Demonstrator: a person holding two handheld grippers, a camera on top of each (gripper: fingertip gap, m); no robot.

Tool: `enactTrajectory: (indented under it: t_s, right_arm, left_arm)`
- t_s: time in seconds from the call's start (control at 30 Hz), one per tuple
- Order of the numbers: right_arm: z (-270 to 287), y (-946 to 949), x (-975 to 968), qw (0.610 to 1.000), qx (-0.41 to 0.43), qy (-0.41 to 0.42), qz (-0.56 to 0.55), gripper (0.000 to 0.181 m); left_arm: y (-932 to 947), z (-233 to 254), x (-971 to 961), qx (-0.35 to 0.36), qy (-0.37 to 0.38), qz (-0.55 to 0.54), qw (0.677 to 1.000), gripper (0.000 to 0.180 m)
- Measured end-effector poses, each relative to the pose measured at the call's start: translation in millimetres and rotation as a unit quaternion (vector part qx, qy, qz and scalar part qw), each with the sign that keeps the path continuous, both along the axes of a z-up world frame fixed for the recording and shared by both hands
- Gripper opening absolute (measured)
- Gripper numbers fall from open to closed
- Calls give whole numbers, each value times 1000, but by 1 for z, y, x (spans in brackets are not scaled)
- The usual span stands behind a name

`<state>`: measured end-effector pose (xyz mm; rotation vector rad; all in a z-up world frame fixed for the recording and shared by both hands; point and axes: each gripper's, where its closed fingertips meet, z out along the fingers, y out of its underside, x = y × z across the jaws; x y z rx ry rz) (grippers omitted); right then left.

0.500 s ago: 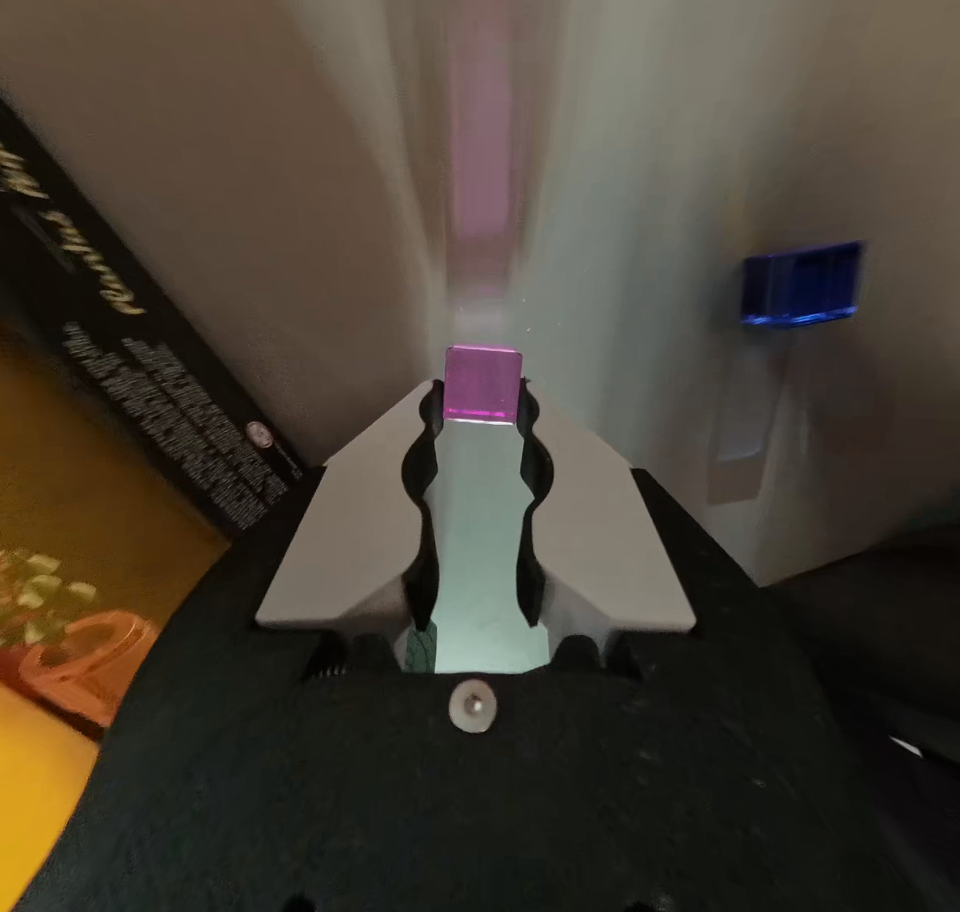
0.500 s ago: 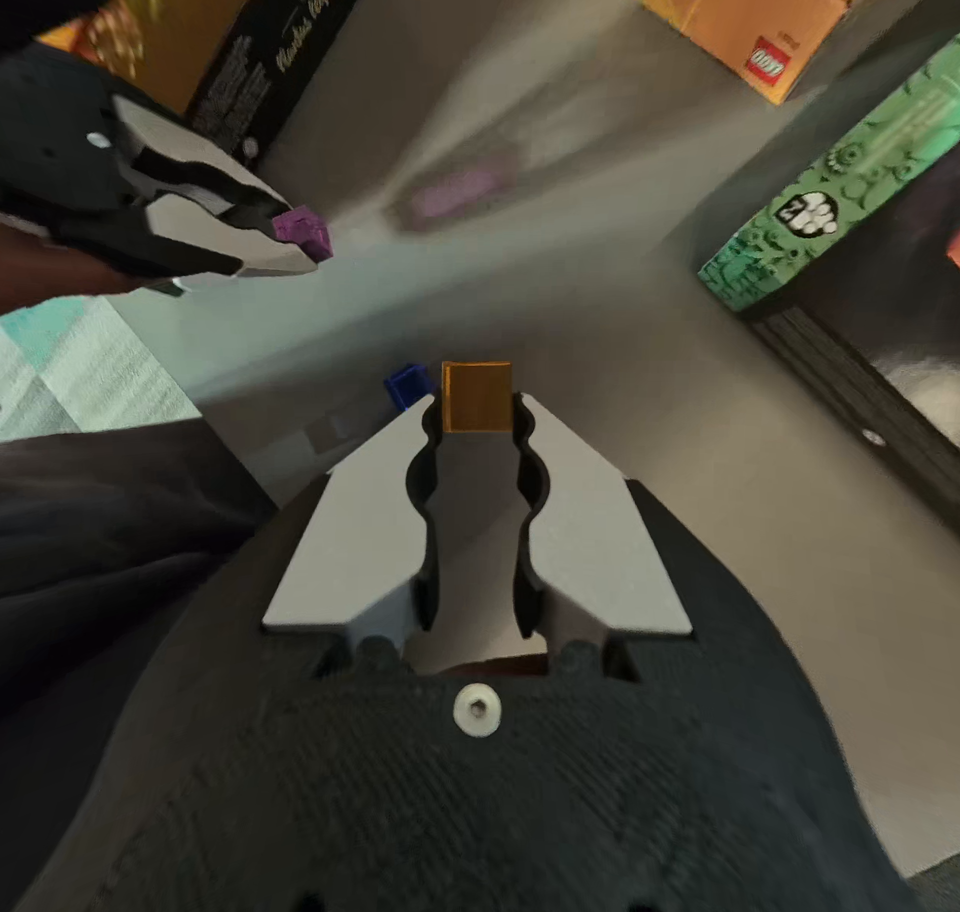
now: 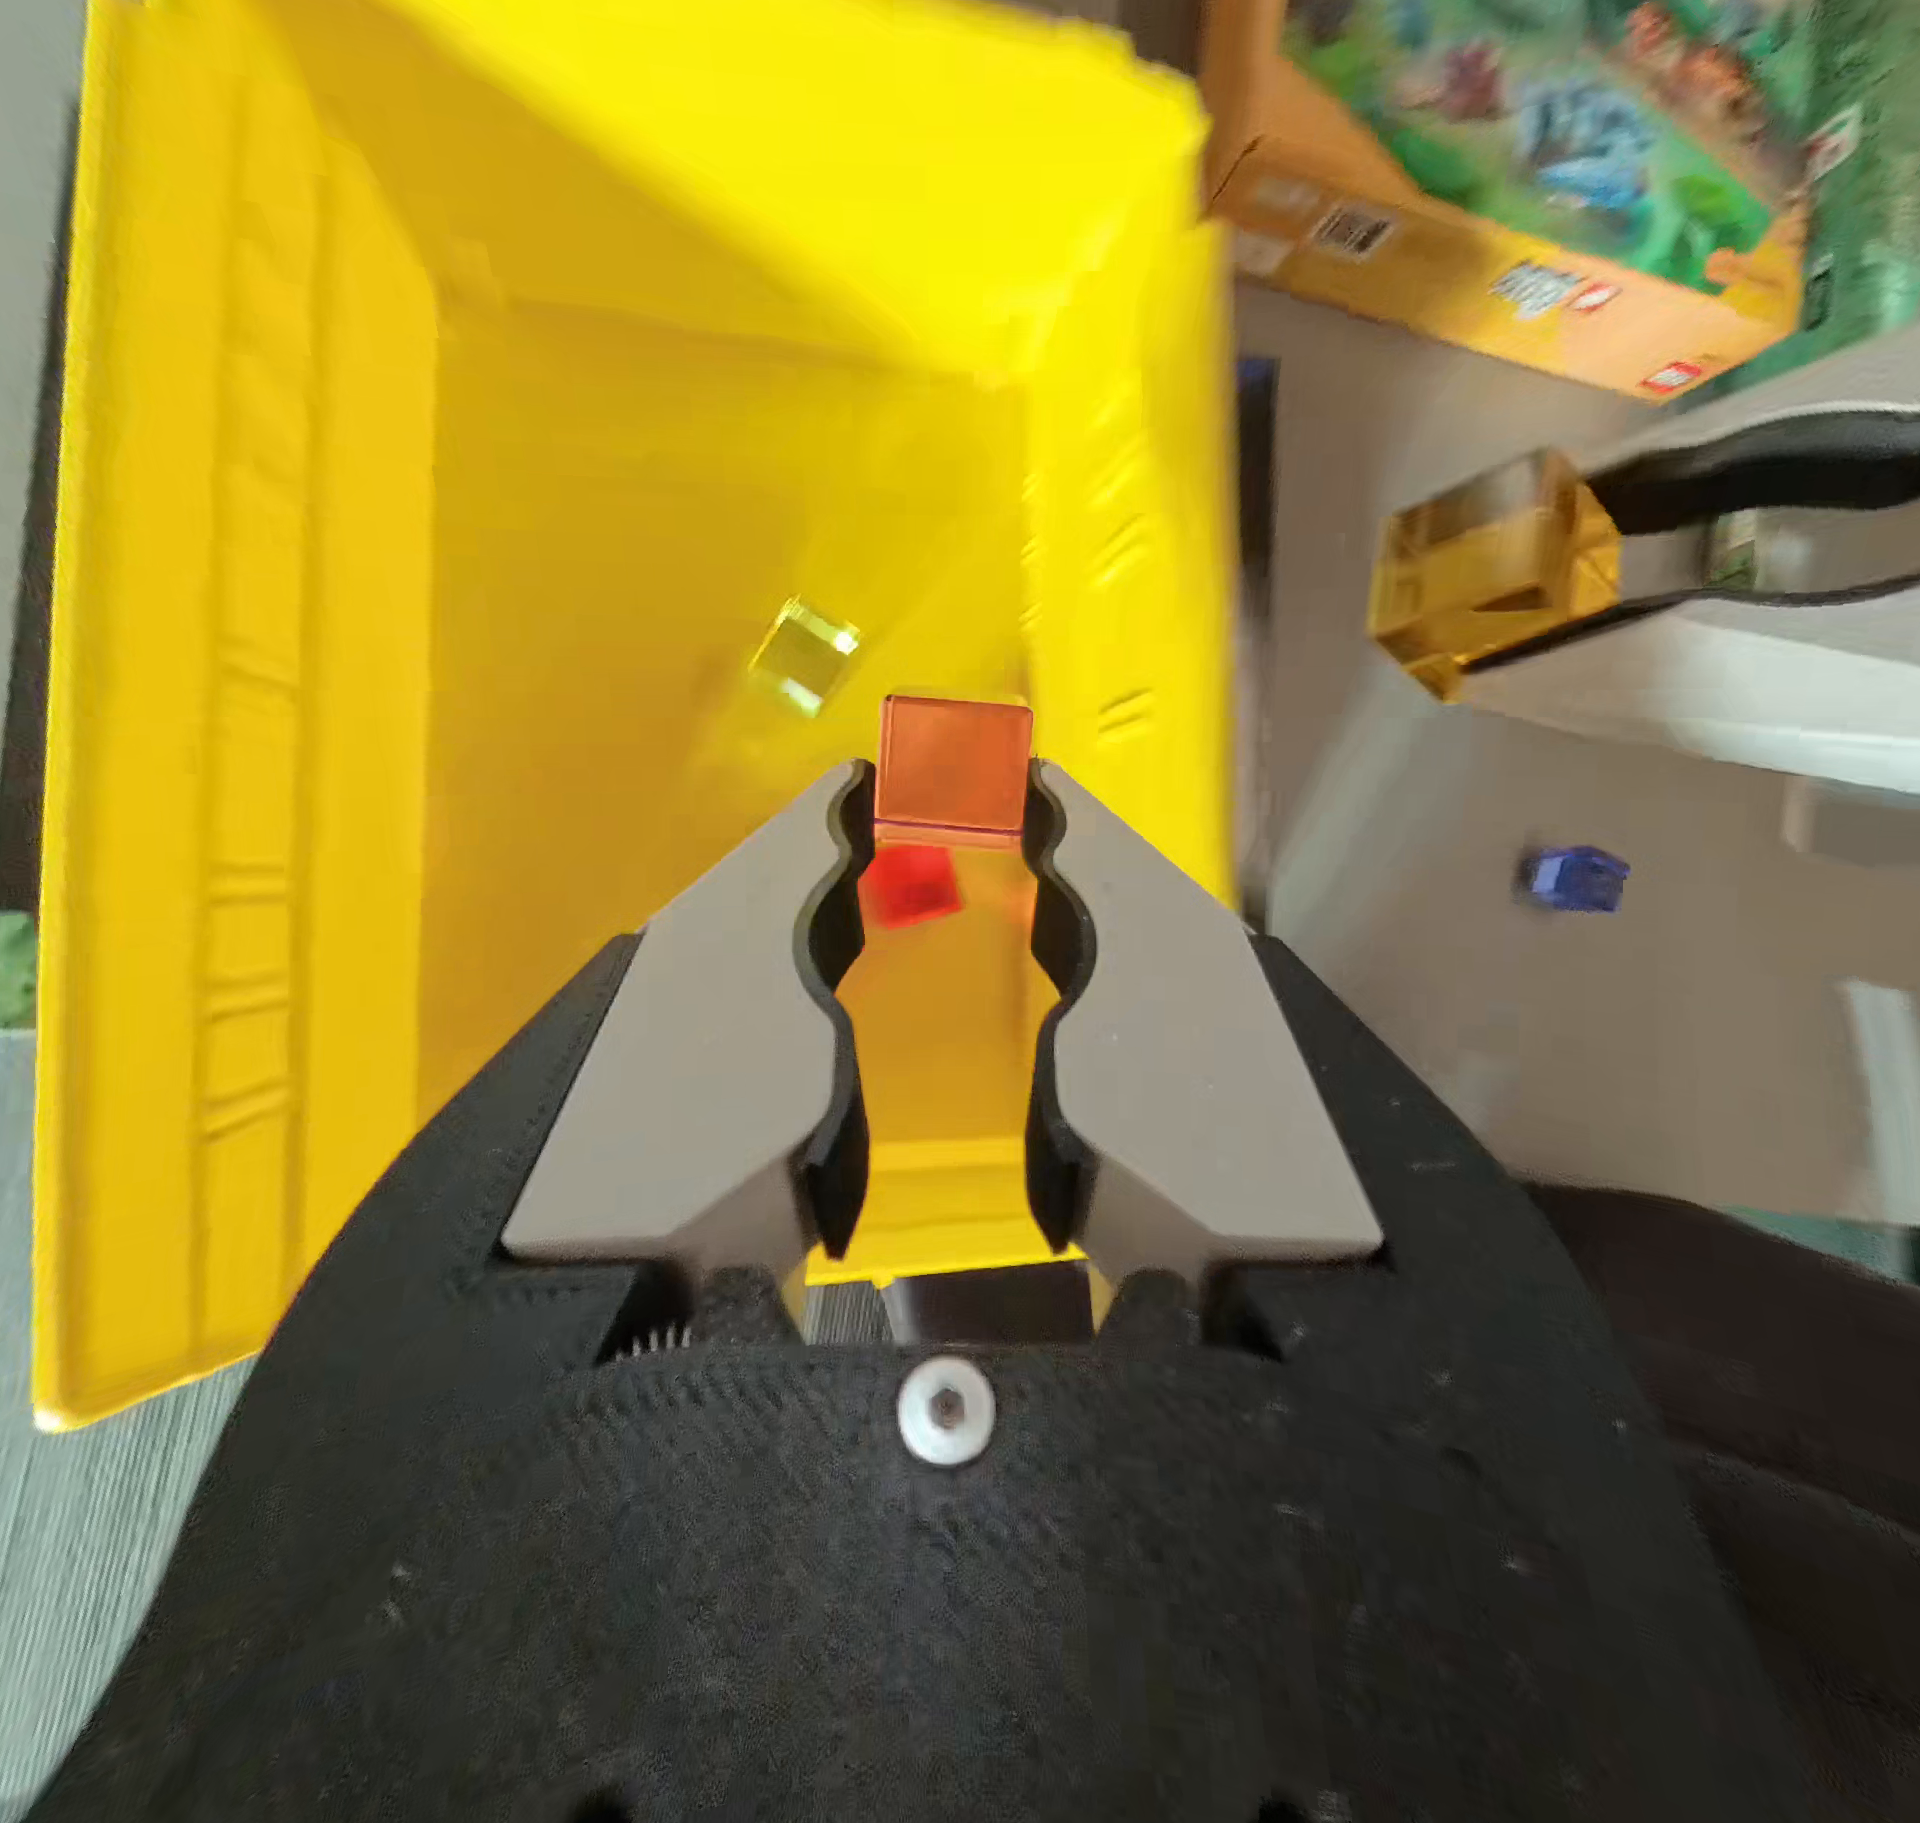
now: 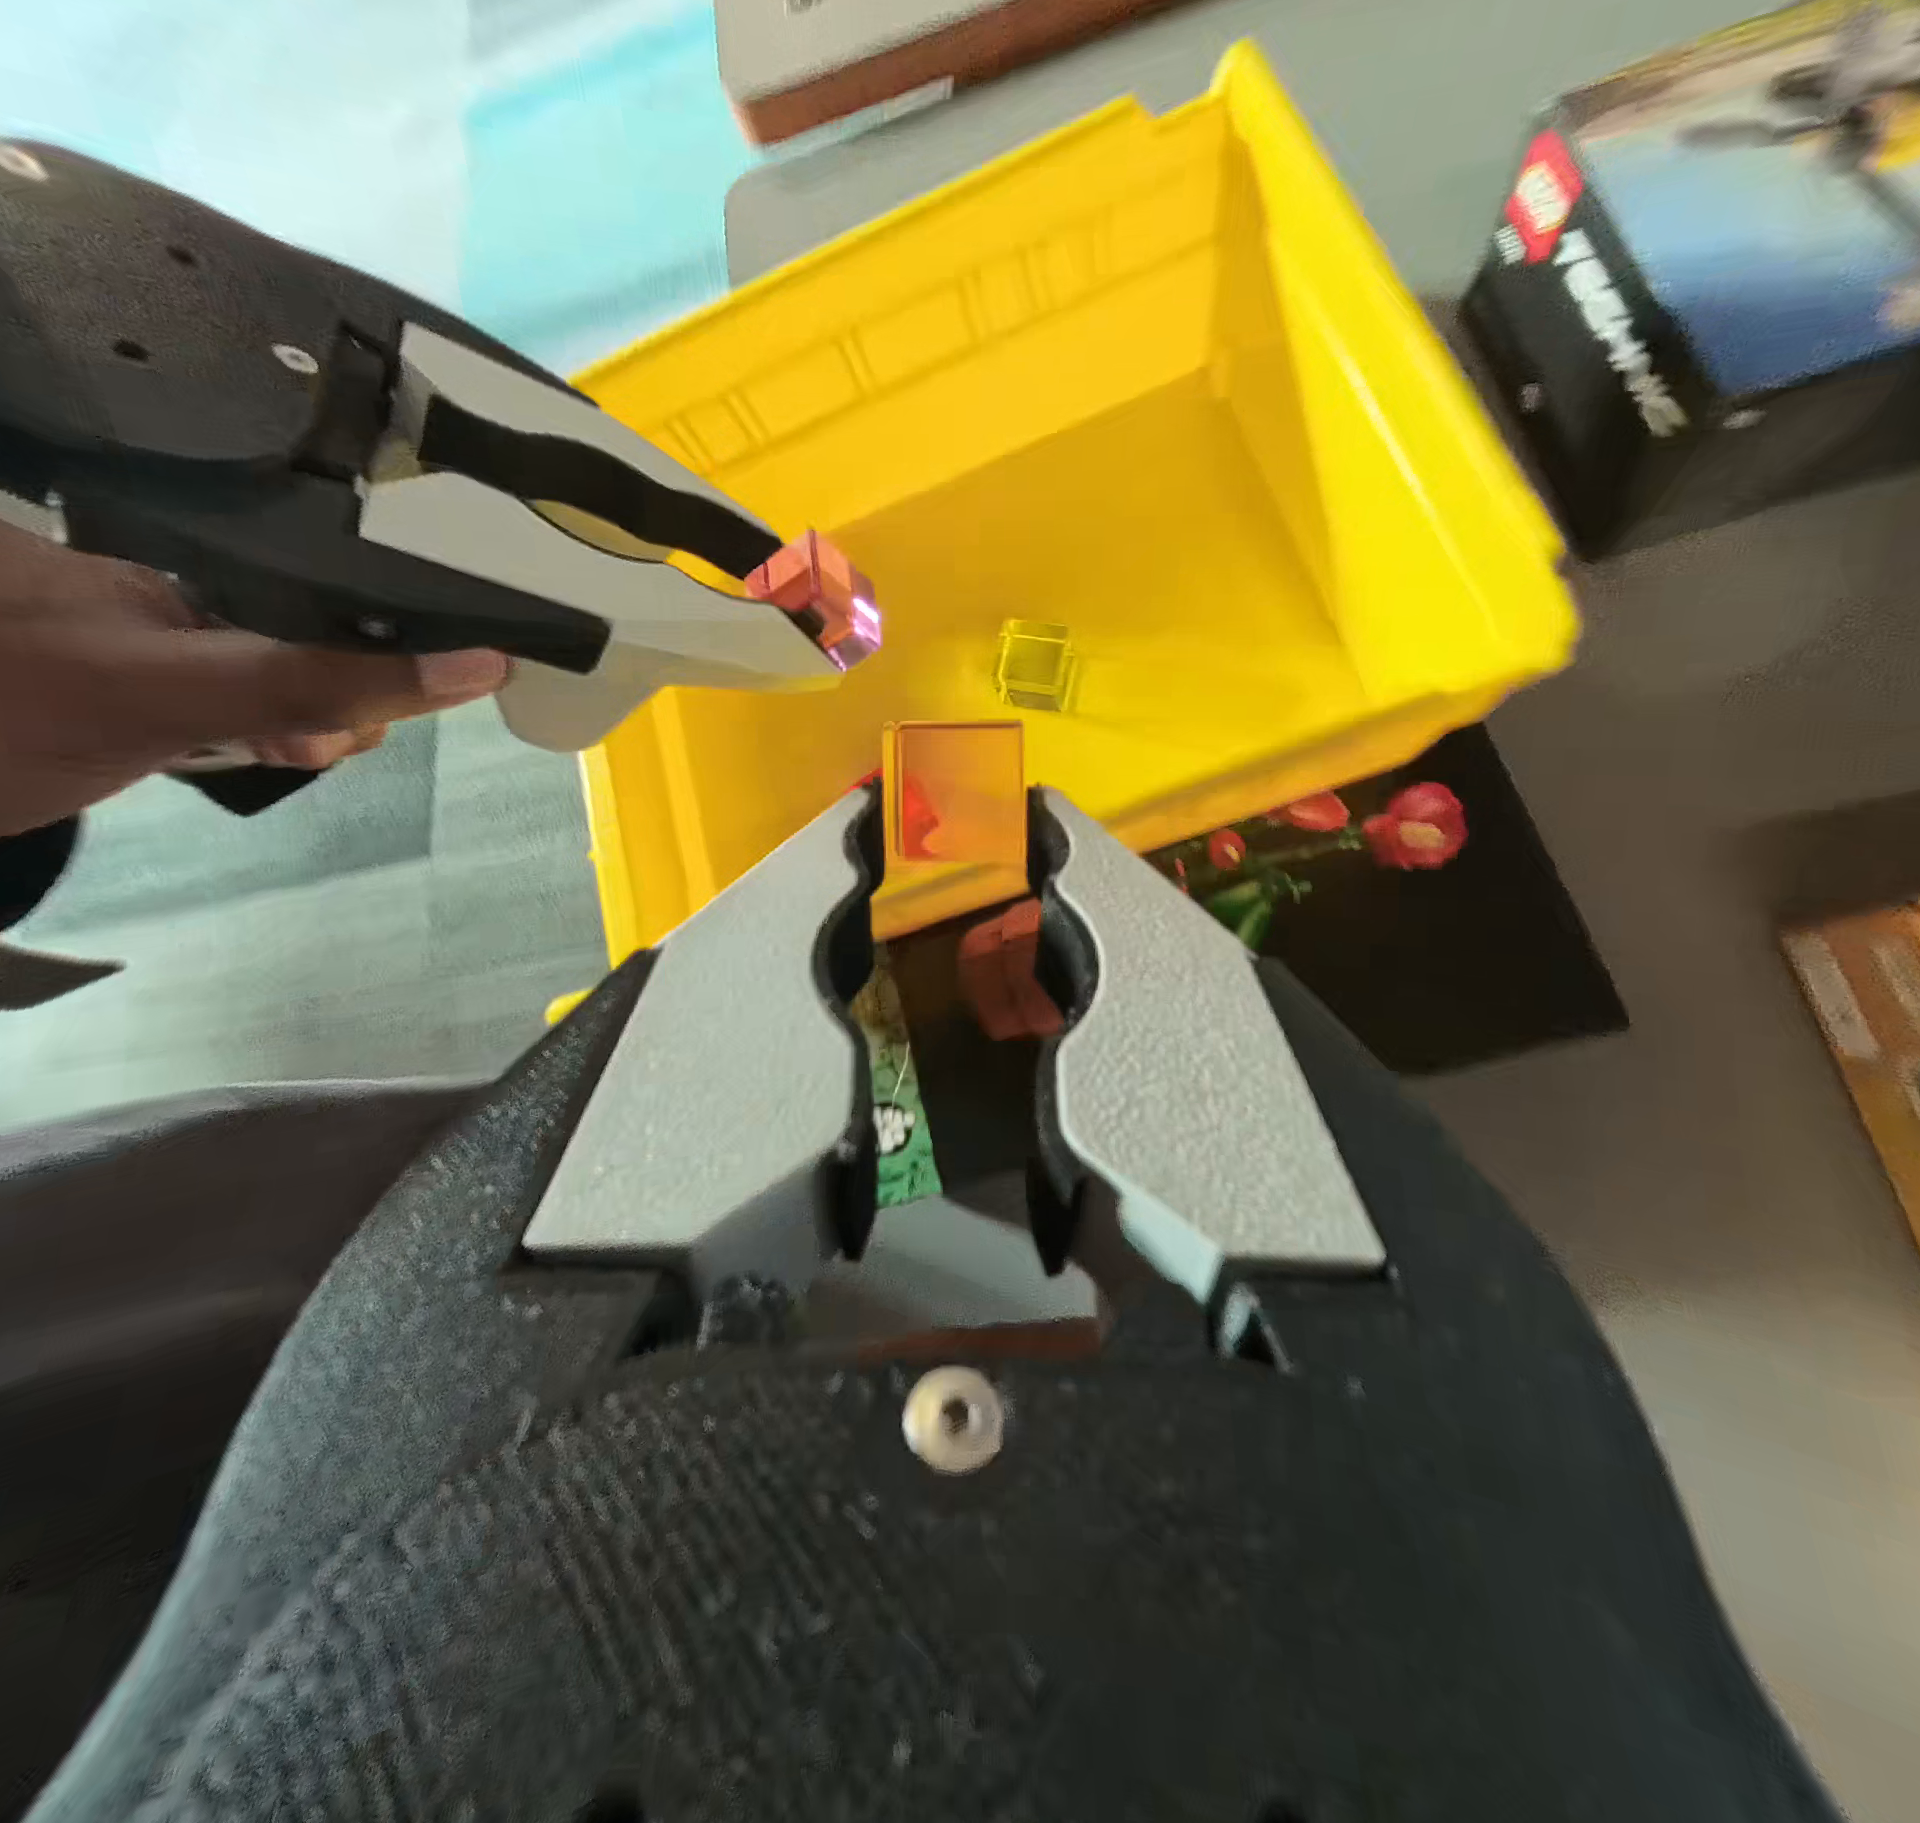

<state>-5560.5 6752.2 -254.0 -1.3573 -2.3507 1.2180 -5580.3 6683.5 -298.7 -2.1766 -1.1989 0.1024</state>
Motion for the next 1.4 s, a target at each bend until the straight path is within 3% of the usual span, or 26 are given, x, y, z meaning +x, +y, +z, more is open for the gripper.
enactTrajectory:
  t_s: [0.17, 0.23, 0.3, 0.4, 0.6, 0.73, 0.83, 0.9, 0.97, 1.07, 1.17, 1.3, 1.4]
  right_arm:
    - [-46, -44, -22, 995, 81, -58, 31, 26]
    - [-44, -40, -22, 995, 83, -60, -2, 43]
    - [-34, -21, -14, 994, 80, -51, -49, 46]
    - [-32, 47, 14, 982, 91, -38, -160, 48]
    - [-117, 182, 150, 911, 62, -185, -364, 57]
    - [-156, 195, 191, 899, 74, -230, -365, 60]
    - [-179, 191, 190, 897, 78, -259, -349, 58]
    - [-195, 195, 189, 890, 97, -283, -344, 36]
    - [-201, 194, 187, 892, 94, -298, -327, 28]
    - [-172, 192, 164, 913, 81, -249, -314, 28]
    - [-107, 163, 118, 946, 47, -160, -278, 27]
    - [-7, 66, 41, 988, 10, -32, -150, 26]
    - [9, -18, 9, 999, 24, -16, -34, 27]
  left_arm:
    - [-22, -36, -9, -10, -46, -23, 999, 26]
    - [-20, -36, -10, 2, -52, -29, 998, 29]
    - [-21, -31, -8, 10, -53, -40, 998, 53]
    - [-31, -16, -4, 27, -37, -50, 998, 57]
    - [-68, -3, 3, 25, -12, -46, 999, 56]
    - [-83, -3, -1, 10, -13, -25, 1000, 56]
    - [-84, -1, -4, 2, -11, -7, 1000, 56]
    - [-90, 4, -11, -16, 5, 22, 1000, 56]
    - [-100, 10, -19, -41, 24, 53, 997, 57]
    - [-113, 18, -28, -58, 44, 79, 994, 56]
    - [-125, 18, -36, -68, 49, 95, 992, 56]
    - [-131, 14, -43, -53, 41, 118, 991, 56]
    - [-127, 2, -39, -42, 14, 120, 992, 56]
